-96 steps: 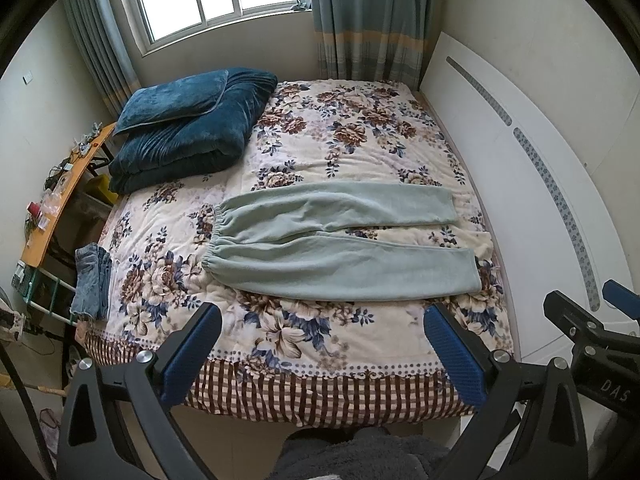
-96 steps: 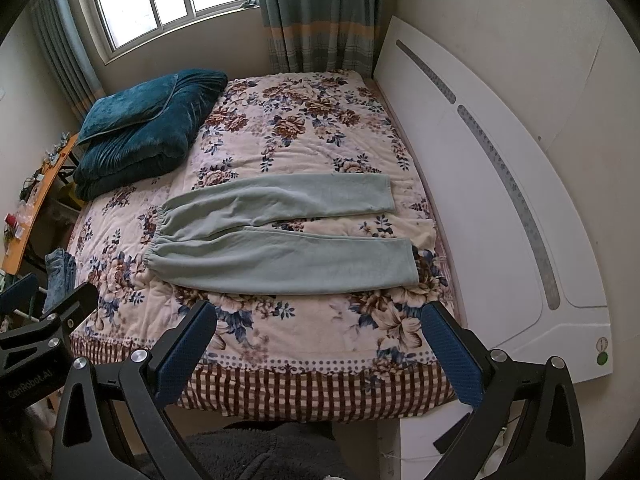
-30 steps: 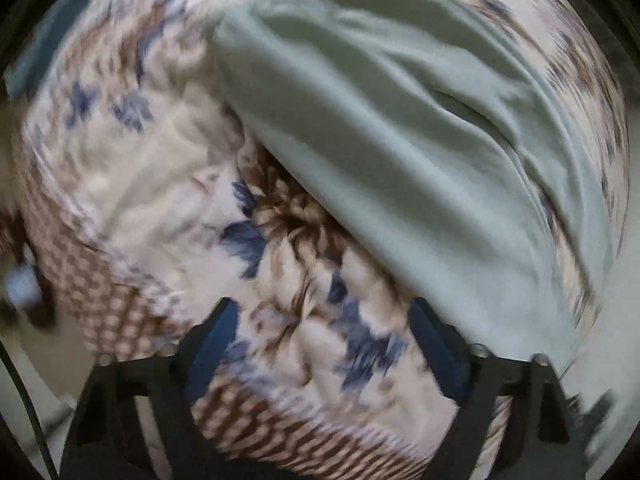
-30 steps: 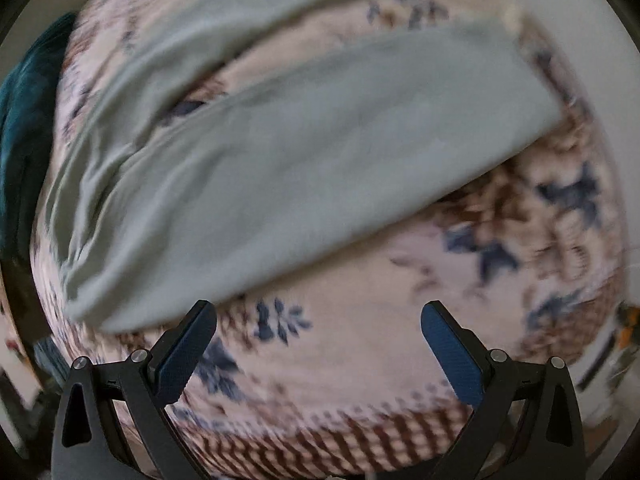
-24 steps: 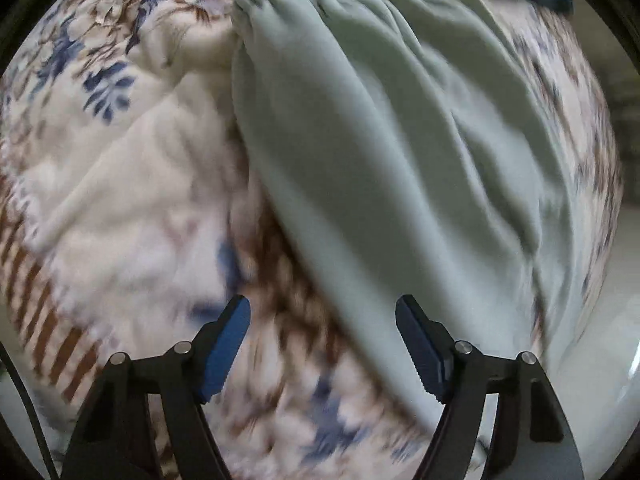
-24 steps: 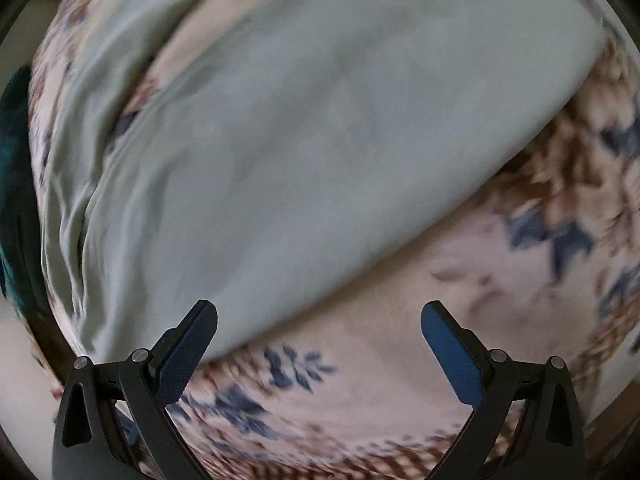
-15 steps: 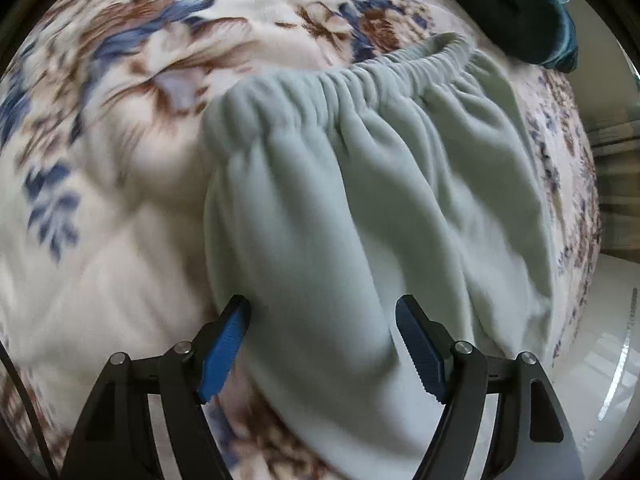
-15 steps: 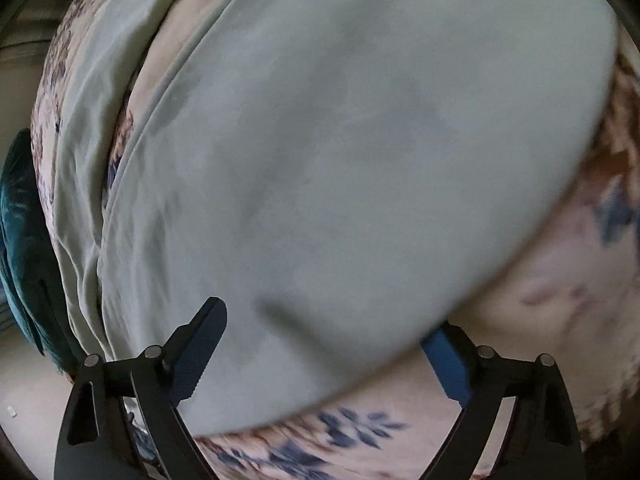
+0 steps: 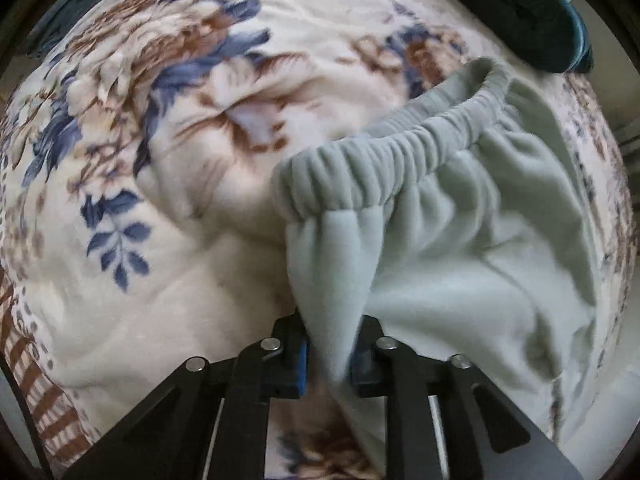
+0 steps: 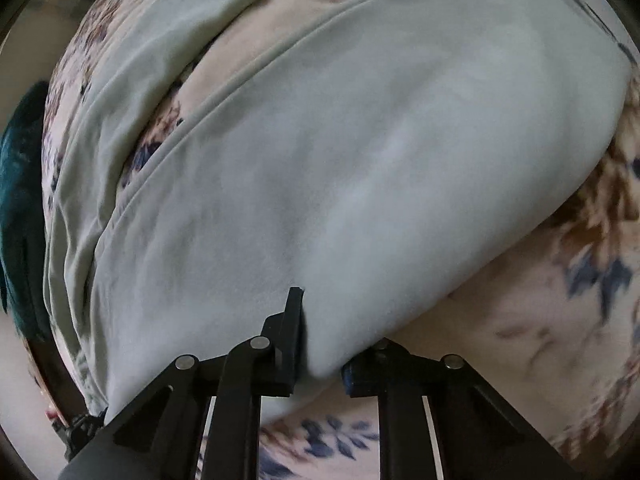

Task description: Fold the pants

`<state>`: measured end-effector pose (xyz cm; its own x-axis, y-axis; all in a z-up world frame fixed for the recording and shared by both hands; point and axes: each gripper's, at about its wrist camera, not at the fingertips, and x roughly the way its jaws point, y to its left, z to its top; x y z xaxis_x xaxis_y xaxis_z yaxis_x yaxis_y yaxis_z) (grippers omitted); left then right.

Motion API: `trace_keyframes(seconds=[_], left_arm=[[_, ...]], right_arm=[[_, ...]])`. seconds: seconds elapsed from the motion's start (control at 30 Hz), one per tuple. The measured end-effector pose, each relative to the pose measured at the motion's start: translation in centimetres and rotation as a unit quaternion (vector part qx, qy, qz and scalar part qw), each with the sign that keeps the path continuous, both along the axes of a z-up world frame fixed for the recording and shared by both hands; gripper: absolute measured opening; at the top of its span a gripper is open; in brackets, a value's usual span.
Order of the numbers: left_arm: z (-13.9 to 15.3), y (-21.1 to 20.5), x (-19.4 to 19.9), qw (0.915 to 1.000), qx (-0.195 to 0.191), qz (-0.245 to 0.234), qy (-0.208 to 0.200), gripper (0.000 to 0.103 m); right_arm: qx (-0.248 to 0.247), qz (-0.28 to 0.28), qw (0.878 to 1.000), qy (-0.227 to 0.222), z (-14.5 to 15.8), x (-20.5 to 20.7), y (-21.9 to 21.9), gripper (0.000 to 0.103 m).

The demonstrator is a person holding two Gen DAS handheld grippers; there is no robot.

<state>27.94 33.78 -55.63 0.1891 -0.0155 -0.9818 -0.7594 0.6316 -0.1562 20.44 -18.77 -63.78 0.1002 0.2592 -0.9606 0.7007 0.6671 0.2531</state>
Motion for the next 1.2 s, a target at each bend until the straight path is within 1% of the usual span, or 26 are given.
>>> trace_keyframes(seconds=[0.07,0.1,0.17,0.2,0.23,0.27,0.3,0.37,0.43,0.47,0.5,0.57,0.63,0.67,0.7,0.73,0.77,0.8,0.83,0.9,0.93,0.97,1.0,1.07,1.13,1.2], left_arm=[[0.6,-1.1,1.0,0.9993,0.010,-0.028,0.023,0.025],[1.6,-2.1,1.7,0.9980,0.022,-0.049,0.033,0.025],[3.8,-4.3,2.8,0.9937,0.047,-0.090,0.047,0.026],[5.8,-6.1,2.8,0.9883,0.073,-0.123,0.054,0.028],[7.4,-7.4,2.6,0.9849,0.083,-0.144,0.049,0.034],[8.5,-8.5,2.3,0.9815,0.090,-0.162,0.049,0.038],[10.2,-10.3,2.5,0.9760,0.101,-0.187,0.047,0.039],[12.4,-13.0,2.9,0.9661,0.096,-0.237,0.035,0.046],[13.8,-15.1,4.3,0.9528,0.092,-0.288,0.028,0.051],[14.1,-16.5,6.8,0.9431,0.080,-0.322,0.019,0.051],[14.3,-17.4,7.9,0.9374,0.074,-0.340,0.013,0.052],[14.1,-20.4,13.4,0.9112,0.073,-0.405,-0.002,0.056],[12.9,-22.8,19.2,0.8768,0.093,-0.472,-0.002,0.056],[11.6,-24.2,22.3,0.8531,0.111,-0.510,0.011,0.056],[11.0,-25.3,24.0,0.8390,0.128,-0.528,0.023,0.056],[9.1,-26.6,27.0,0.8076,0.145,-0.570,0.045,0.056],[7.5,-27.0,29.1,0.7866,0.159,-0.593,0.064,0.056],[5.8,-27.4,30.9,0.7664,0.166,-0.615,0.084,0.056],[4.3,-27.7,32.2,0.7505,0.170,-0.631,0.101,0.056],[1.1,-28.1,34.6,0.7137,0.179,-0.662,0.140,0.056],[-0.4,-28.2,35.5,0.6939,0.176,-0.680,0.159,0.056],[-1.3,-28.1,35.7,0.6832,0.172,-0.689,0.169,0.056],[-2.9,-28.2,36.3,0.6651,0.166,-0.704,0.186,0.056],[-4.7,-28.0,37.1,0.6530,0.146,-0.714,0.206,0.057],[-6.5,-27.3,38.0,0.6545,0.115,-0.714,0.221,0.063],[-7.6,-26.7,38.8,0.6577,0.089,-0.714,0.222,0.064]], right_arm=[[0.034,-0.001,0.999,0.042,-1.6,0.4,-0.2,0.020],[0.047,0.000,0.997,0.056,-2.0,1.2,-0.4,0.029],[0.073,0.016,0.995,0.065,-1.8,2.2,-0.2,0.040],[0.077,0.029,0.995,0.058,-0.9,2.5,0.2,0.055],[0.074,0.050,0.995,0.048,0.6,2.8,0.7,0.073],[0.065,0.076,0.994,0.039,2.2,2.9,1.5,0.079],[0.056,0.099,0.993,0.032,3.6,2.7,2.0,0.083],[0.032,0.172,0.984,0.026,6.8,3.7,4.2,0.084],[0.010,0.250,0.968,0.009,9.4,5.4,6.4,0.090],[0.003,0.284,0.959,0.001,10.4,6.4,6.9,0.090],[-0.005,0.326,0.945,-0.009,11.4,8.0,7.5,0.090],[-0.018,0.395,0.918,-0.030,12.8,12.4,8.9,0.090],[-0.037,0.440,0.896,-0.057,13.4,18.1,10.8,0.090],[-0.046,0.465,0.881,-0.070,13.5,20.5,10.7,0.090],[-0.060,0.496,0.863,-0.077,13.3,24.0,12.0,0.090],[-0.085,0.515,0.849,-0.080,13.0,27.1,13.1,0.090],[-0.114,0.540,0.830,-0.082,12.6,30.3,14.4,0.090],[-0.125,0.567,0.810,-0.079,12.2,32.7,15.4,0.090],[-0.137,0.602,0.783,-0.073,11.4,35.2,16.8,0.090],[-0.145,0.651,0.744,-0.047,9.1,38.9,18.7,0.090],[-0.153,0.664,0.731,-0.034,8.1,40.4,19.2,0.090],[-0.155,0.679,0.717,-0.023,6.9,41.8,19.6,0.090],[-0.160,0.687,0.708,-0.014,5.8,42.7,20.3,0.090],[-0.158,0.707,0.690,-0.001,3.8,44.3,21.3,0.090],[-0.142,0.721,0.678,0.010,2.2,45.1,21.8,0.090],[-0.145,0.733,0.664,0.025,0.4,45.7,21.6,0.090]])
